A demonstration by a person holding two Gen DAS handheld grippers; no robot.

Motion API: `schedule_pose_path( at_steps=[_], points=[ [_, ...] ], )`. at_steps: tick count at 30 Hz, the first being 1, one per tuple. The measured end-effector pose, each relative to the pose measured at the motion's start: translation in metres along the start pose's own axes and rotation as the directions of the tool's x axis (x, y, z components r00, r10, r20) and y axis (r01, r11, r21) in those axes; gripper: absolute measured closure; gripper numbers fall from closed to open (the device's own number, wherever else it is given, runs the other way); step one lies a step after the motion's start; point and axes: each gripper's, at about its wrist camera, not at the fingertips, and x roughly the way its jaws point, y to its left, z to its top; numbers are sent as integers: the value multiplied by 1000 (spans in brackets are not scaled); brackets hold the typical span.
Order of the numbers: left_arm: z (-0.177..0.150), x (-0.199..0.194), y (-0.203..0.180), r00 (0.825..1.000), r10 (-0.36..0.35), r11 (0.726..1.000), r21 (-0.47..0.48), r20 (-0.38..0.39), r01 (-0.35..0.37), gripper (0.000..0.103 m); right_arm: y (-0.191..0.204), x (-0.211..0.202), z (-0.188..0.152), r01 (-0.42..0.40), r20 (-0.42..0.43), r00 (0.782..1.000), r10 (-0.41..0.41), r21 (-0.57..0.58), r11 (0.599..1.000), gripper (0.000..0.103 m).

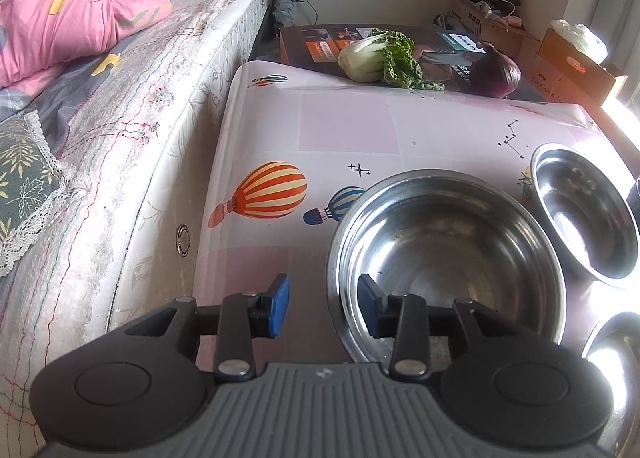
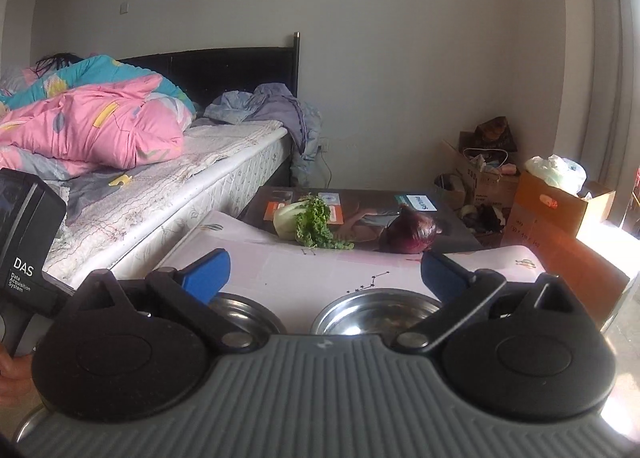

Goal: Organize plates and bowls

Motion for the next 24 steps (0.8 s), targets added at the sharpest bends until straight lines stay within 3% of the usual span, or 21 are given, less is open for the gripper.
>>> schedule_pose_path(
  at_steps=[4, 8, 13, 17, 24],
  points=[
    [-1, -2, -1, 1000, -6, 1000, 2, 14, 6, 53, -9, -1, 6, -28, -15, 999, 28, -19, 999, 1],
    [-2, -6, -2, 999, -14, 1000, 10, 33, 14, 39, -17, 4, 5, -83, -76, 993, 87, 57, 995, 1],
    [-1, -8, 2, 999, -16, 1000, 7, 40, 16, 33, -18, 1, 0, -200, -51, 976, 210, 154, 968, 1],
    [-1, -8, 5, 999, -24, 1000, -5, 36, 25, 32, -14, -1, -2, -190, -32, 980, 196, 133, 973, 1],
    [-3, -8, 5, 999, -31, 1000, -3, 37, 31, 29, -1, 16, -5, -74, -198, 977, 84, 55, 996, 1]
  ],
)
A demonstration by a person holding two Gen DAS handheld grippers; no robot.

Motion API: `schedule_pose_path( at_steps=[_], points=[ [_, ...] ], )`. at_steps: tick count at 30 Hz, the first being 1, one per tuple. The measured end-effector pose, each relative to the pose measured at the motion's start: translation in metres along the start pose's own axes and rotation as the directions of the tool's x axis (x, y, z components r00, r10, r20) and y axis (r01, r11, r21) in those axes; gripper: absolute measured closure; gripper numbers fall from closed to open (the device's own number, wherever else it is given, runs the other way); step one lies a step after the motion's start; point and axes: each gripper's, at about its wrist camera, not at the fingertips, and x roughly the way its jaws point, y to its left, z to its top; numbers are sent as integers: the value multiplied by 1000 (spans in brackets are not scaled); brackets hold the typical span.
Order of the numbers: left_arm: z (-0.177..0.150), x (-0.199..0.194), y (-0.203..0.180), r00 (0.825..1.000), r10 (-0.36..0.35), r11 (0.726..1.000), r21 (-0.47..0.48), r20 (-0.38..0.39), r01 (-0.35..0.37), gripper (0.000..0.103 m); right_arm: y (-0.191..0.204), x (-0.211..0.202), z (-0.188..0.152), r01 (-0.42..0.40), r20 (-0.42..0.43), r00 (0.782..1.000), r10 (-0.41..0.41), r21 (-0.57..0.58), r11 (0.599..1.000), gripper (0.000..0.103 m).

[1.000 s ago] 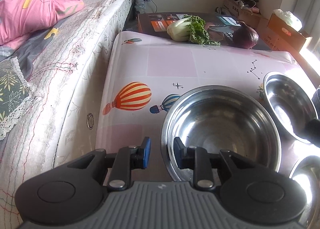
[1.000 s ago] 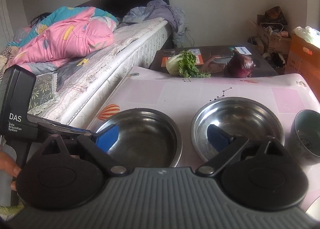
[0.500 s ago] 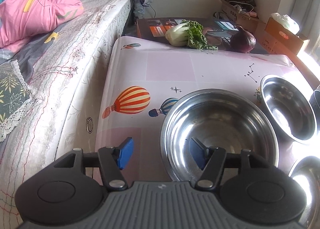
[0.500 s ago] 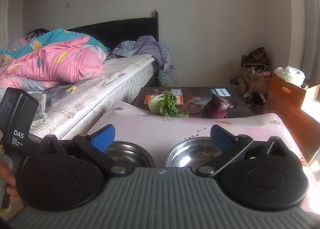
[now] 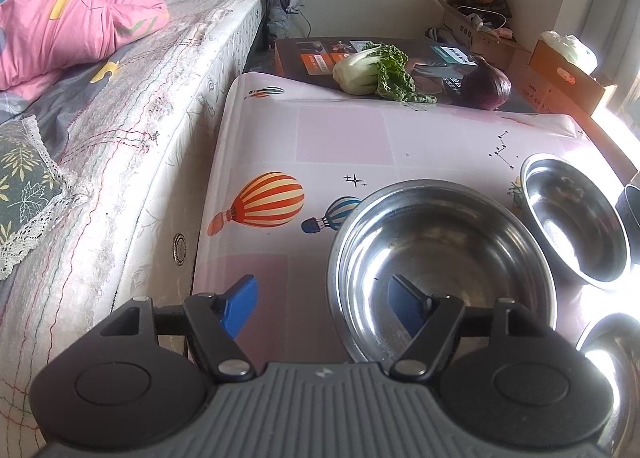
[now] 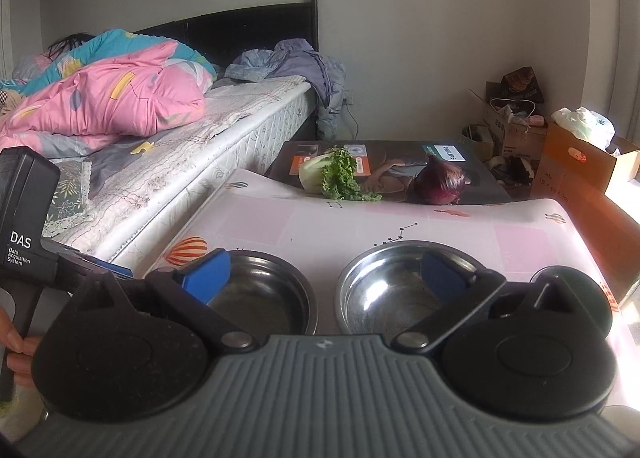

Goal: Organize plates and bowls

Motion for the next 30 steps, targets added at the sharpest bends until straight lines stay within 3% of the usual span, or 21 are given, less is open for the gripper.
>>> schedule_pose_path(
  at_steps=[3, 6, 11, 14, 22, 27, 30],
  points=[
    [0, 1, 0, 1000, 0, 1000, -4, -3, 0, 29, 8, 2, 2, 69, -28, 997, -71, -65, 996, 1],
    [0, 1, 0, 1000, -1, 1000, -4, -4, 1, 29, 14, -4, -1, 81, 18, 997, -79, -129, 988, 1],
    [-1, 1, 0, 1000, -6, 1000, 0, -5, 6, 29, -2, -8, 3, -56, -3, 998, 56, -57, 997, 1],
    [-2, -1, 0, 1000, -11, 1000, 1, 6, 11, 17, -6, -8, 2, -68, -27, 997, 67, -40, 997, 1],
    [-1, -5, 1, 999, -20, 1000, -6, 26, 20, 12, -7, -7, -1, -131, -15, 991, 131, -21, 991, 3],
    [-3, -6, 3, 998, -56, 998, -19, 21, 56, 12, -10, 14, -9, -184, -74, 979, 189, 71, 980, 24],
    [-5, -7, 1, 998, -60, 998, -1, 20, 61, 16, -14, 28, -18, -192, -118, 971, 208, 134, 972, 31]
  ],
)
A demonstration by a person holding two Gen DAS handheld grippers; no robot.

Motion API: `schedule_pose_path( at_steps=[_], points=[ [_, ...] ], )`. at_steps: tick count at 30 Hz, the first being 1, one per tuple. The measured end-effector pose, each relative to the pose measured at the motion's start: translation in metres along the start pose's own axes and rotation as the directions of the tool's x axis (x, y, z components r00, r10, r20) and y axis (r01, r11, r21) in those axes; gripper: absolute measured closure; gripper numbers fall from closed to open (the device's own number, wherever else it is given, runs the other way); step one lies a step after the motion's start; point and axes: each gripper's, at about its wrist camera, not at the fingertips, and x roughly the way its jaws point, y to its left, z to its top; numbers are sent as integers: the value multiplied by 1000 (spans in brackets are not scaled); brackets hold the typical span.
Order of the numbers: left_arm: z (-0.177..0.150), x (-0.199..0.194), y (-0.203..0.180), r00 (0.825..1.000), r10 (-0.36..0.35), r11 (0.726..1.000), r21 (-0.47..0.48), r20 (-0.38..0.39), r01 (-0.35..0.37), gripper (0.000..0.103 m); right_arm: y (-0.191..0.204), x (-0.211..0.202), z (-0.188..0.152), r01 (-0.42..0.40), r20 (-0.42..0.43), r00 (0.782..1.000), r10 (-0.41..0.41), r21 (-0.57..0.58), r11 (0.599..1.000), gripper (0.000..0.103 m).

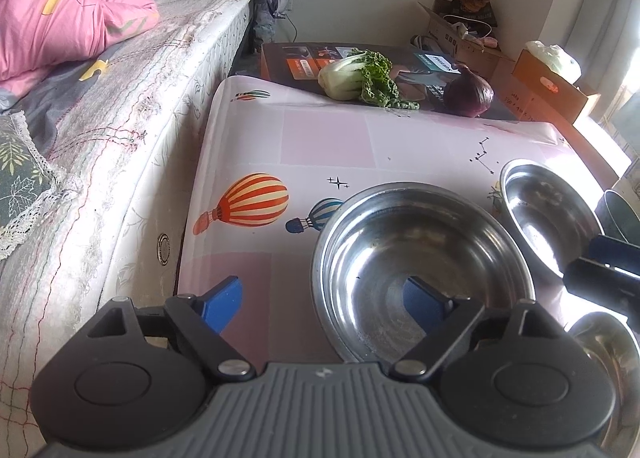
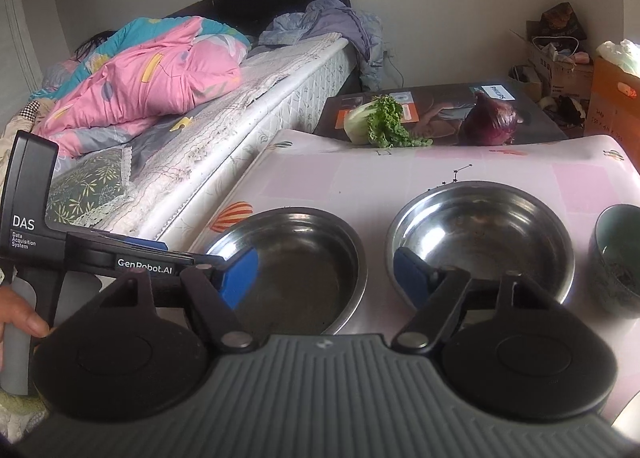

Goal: Organize plates and bowls

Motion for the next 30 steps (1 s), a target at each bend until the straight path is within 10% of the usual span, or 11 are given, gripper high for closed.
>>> schedule_pose_path(
  at_steps=[14, 30],
  points=[
    [-2, 17, 0, 998, 2, 1000, 14, -65, -1, 64, -17, 42, -13, -4, -124, 992, 16, 93, 996, 71],
    [-3, 33, 0, 992, 18, 1000, -8, -121, -19, 84, -22, 74, -13, -6, -181, 983, 27, 115, 993, 88]
  ],
)
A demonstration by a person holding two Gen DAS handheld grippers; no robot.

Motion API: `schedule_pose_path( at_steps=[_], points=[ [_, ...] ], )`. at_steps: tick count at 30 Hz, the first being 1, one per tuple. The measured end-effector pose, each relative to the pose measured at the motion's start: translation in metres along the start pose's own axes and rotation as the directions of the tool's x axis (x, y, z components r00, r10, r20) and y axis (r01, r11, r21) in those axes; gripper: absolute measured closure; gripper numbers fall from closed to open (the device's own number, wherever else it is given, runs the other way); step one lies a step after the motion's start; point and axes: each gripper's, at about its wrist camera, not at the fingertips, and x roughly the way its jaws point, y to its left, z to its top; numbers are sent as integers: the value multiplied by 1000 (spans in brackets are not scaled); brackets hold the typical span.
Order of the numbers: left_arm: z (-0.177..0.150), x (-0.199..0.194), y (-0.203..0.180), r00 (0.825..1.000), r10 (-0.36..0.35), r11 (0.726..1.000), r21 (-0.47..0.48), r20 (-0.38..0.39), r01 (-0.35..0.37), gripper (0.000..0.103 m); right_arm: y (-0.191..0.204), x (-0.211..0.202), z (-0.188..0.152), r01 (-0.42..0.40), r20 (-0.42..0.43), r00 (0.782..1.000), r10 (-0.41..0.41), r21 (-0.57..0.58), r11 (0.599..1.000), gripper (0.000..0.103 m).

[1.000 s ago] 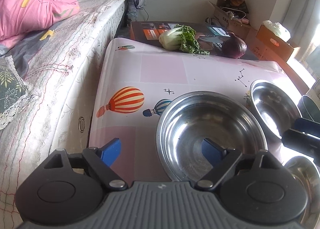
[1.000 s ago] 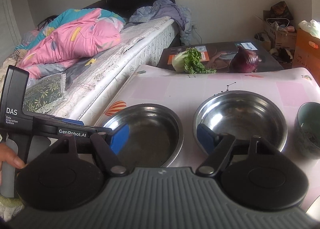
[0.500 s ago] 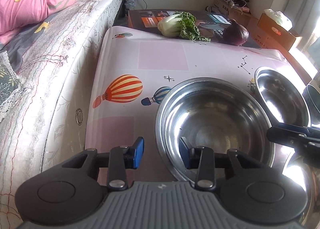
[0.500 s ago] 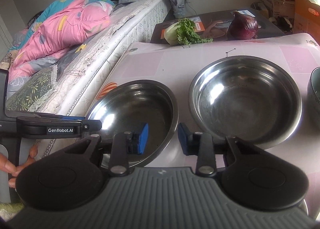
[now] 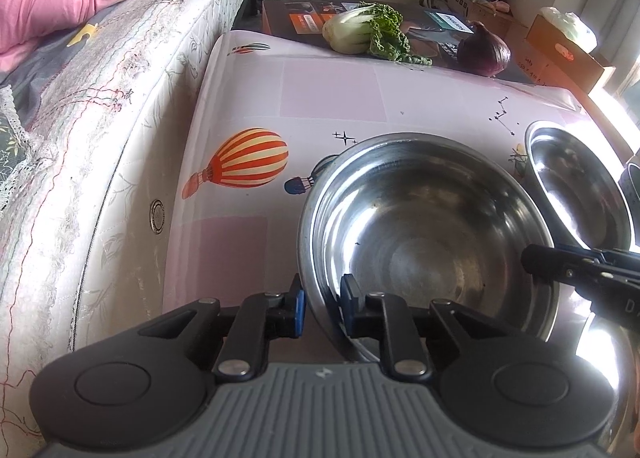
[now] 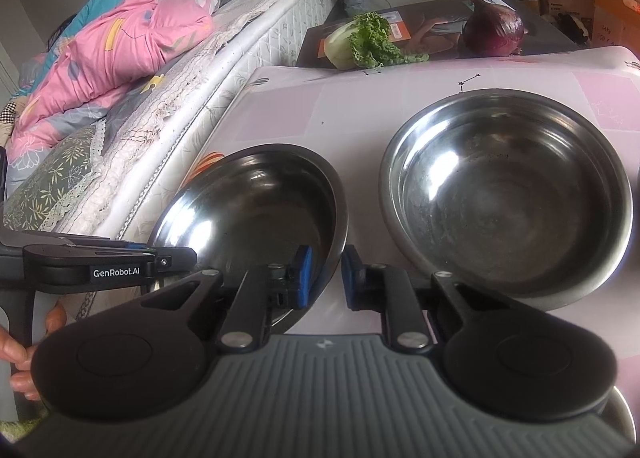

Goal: Organize plates and bowls

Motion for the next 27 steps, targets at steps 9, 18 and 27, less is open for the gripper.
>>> schedule_pose_path(
  at_steps=[9, 18, 27],
  points=[
    [-1, -6, 1, 1000, 14, 1000, 7, 24, -15, 84, 7, -3, -1, 5, 16, 1000, -4, -44, 999, 88],
    [-3, -21, -6, 997, 35, 998, 51, 74, -39, 84, 15, -13, -1, 22, 39, 999, -19, -84, 996, 87],
    [0, -39, -11, 993, 36, 997, 63, 110, -43, 84, 18, -32, 3, 22, 74, 997, -15, -99, 995, 87]
  ],
)
